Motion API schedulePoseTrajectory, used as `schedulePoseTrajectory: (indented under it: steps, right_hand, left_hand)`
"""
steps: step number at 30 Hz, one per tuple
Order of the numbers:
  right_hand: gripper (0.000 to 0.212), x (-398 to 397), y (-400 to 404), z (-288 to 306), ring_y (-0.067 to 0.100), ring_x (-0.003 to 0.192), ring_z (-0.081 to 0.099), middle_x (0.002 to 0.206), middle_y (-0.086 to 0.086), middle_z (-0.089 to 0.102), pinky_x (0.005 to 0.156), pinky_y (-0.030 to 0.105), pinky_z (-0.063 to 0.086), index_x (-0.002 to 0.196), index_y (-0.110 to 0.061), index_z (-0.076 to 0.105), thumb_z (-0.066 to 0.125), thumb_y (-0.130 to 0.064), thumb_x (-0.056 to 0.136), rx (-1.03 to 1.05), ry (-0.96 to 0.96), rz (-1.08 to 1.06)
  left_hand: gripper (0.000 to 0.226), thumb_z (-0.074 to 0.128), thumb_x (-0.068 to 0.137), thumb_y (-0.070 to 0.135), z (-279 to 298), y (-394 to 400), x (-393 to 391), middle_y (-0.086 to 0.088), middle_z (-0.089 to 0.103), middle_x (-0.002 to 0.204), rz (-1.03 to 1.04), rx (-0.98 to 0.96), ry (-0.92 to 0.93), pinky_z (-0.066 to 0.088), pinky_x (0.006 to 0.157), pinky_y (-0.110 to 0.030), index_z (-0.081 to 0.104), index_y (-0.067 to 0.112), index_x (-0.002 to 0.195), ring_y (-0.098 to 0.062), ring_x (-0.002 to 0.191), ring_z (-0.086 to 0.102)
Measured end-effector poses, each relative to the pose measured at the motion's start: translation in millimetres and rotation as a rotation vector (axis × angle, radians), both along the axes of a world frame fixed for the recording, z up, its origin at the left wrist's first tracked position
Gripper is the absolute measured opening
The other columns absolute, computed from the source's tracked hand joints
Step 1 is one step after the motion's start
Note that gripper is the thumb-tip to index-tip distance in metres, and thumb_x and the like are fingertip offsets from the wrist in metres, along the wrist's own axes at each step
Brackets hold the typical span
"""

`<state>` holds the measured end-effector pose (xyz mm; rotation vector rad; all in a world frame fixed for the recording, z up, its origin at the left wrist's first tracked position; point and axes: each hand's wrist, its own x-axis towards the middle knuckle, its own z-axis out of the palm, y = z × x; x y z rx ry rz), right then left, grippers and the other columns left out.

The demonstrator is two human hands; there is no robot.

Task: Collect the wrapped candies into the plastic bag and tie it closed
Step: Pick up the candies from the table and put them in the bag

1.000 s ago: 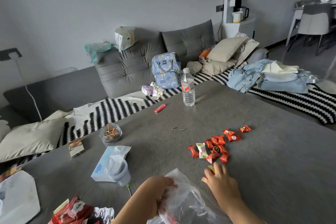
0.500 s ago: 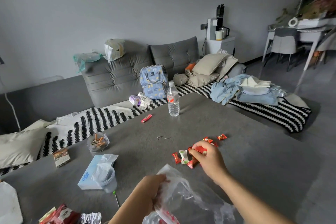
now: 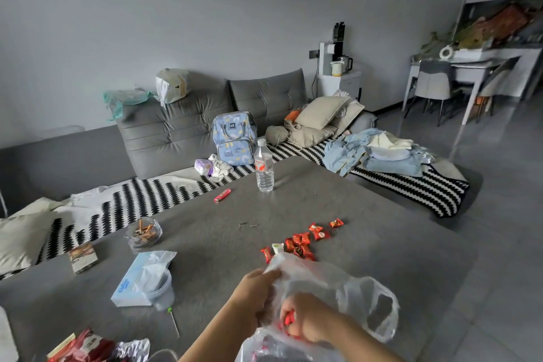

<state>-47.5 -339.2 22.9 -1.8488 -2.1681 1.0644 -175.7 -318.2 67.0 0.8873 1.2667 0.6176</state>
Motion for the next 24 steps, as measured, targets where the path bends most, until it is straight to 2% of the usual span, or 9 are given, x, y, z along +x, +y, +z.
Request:
schedulePoseTrajectory:
  steps: [1,2,3,4,7,9,13,19,24]
  right_hand:
    - [0.023,-3.5,1.4,-6.8,-0.003,0.054,0.048,0.044,-0.021,0.054,0.058,0.014,0.035,0.076,-0.018,0.068,0.054,0.0,0.08,-0.028,-0.013,-0.009]
    - [0.024,-6.2,4.0,-14.4,-0.006,0.052,0.047,0.045,-0.02,0.056,0.058,0.012,0.035,0.077,-0.018,0.069,0.054,0.0,0.081,-0.064,-0.02,-0.018]
    - [0.021,-8.6,5.2,-22.7,-0.004,0.058,0.048,0.06,-0.018,0.063,0.064,0.011,0.039,0.087,-0.015,0.07,0.054,-0.003,0.084,-0.087,-0.026,-0.02]
    - [0.021,-10.5,6.6,-28.8,0.003,0.07,0.052,0.079,-0.009,0.068,0.073,0.015,0.043,0.1,-0.013,0.068,0.054,-0.008,0.085,-0.093,-0.025,-0.04]
    - [0.034,-12.8,7.9,-39.6,0.02,0.096,0.056,0.115,0.008,0.062,0.085,0.03,0.045,0.12,-0.011,0.058,0.05,-0.019,0.088,-0.044,-0.12,-0.071]
    - [0.036,-14.9,7.5,-48.9,0.027,0.122,0.049,0.132,0.015,0.051,0.103,0.035,0.036,0.129,-0.009,0.05,0.044,-0.016,0.094,-0.018,-0.207,-0.034]
    - [0.029,-15.4,6.0,-73.2,0.027,0.118,0.048,0.124,0.01,0.052,0.092,0.036,0.042,0.114,-0.018,0.059,0.05,-0.02,0.087,0.077,-0.169,-0.027]
    - [0.028,-9.5,4.5,-84.5,0.029,0.128,0.029,0.133,0.012,0.035,0.102,0.044,0.036,0.116,-0.021,0.052,0.042,-0.011,0.092,0.123,-0.321,0.086]
    - [0.032,0.3,10.9,-65.7,0.031,0.126,0.036,0.134,0.005,0.039,0.106,0.042,0.034,0.118,-0.03,0.057,0.056,-0.023,0.087,0.088,-0.213,0.049]
  left_hand:
    - [0.019,0.055,0.091,0.024,-2.1,-1.3,0.5,0.006,0.028,0.039,-0.023,0.008,0.011,0.018,0.038,-0.006,0.06,0.015,0.075,-0.008,0.026,0.02]
    - [0.018,0.056,0.09,0.024,-3.6,-2.9,1.1,0.006,0.028,0.038,-0.04,0.011,0.019,0.019,0.037,-0.006,0.06,0.015,0.076,-0.007,0.025,0.021]
    - [0.017,0.056,0.09,0.024,-5.3,-4.0,1.3,0.007,0.029,0.037,-0.051,0.011,0.025,0.019,0.036,-0.006,0.06,0.015,0.076,-0.007,0.024,0.021]
    - [0.017,0.056,0.09,0.024,-7.0,-4.8,1.2,0.007,0.029,0.037,-0.058,0.007,0.027,0.019,0.035,-0.006,0.06,0.015,0.076,-0.007,0.024,0.022]
    - [0.019,0.054,0.092,0.024,-12.2,-5.5,-0.1,0.005,0.03,0.039,-0.057,-0.006,0.007,0.019,0.035,-0.007,0.061,0.015,0.076,-0.007,0.024,0.023]
    - [0.02,0.053,0.092,0.023,-15.1,-5.0,-0.9,0.003,0.03,0.041,-0.039,-0.014,-0.023,0.019,0.035,-0.007,0.061,0.014,0.076,-0.008,0.024,0.023]
    - [0.021,0.053,0.093,0.021,-15.1,-0.2,-5.9,0.004,0.028,0.038,-0.017,-0.018,-0.058,0.018,0.035,-0.008,0.062,0.012,0.077,-0.008,0.022,0.022]
    - [0.018,0.053,0.093,0.023,-13.0,5.9,-15.4,0.005,0.029,0.037,-0.006,-0.013,-0.02,0.02,0.035,-0.007,0.062,0.01,0.085,-0.008,0.023,0.023]
    - [0.018,0.053,0.093,0.023,-10.7,7.2,-16.1,0.005,0.029,0.037,0.009,-0.006,0.009,0.021,0.033,-0.008,0.061,0.011,0.082,-0.008,0.024,0.023]
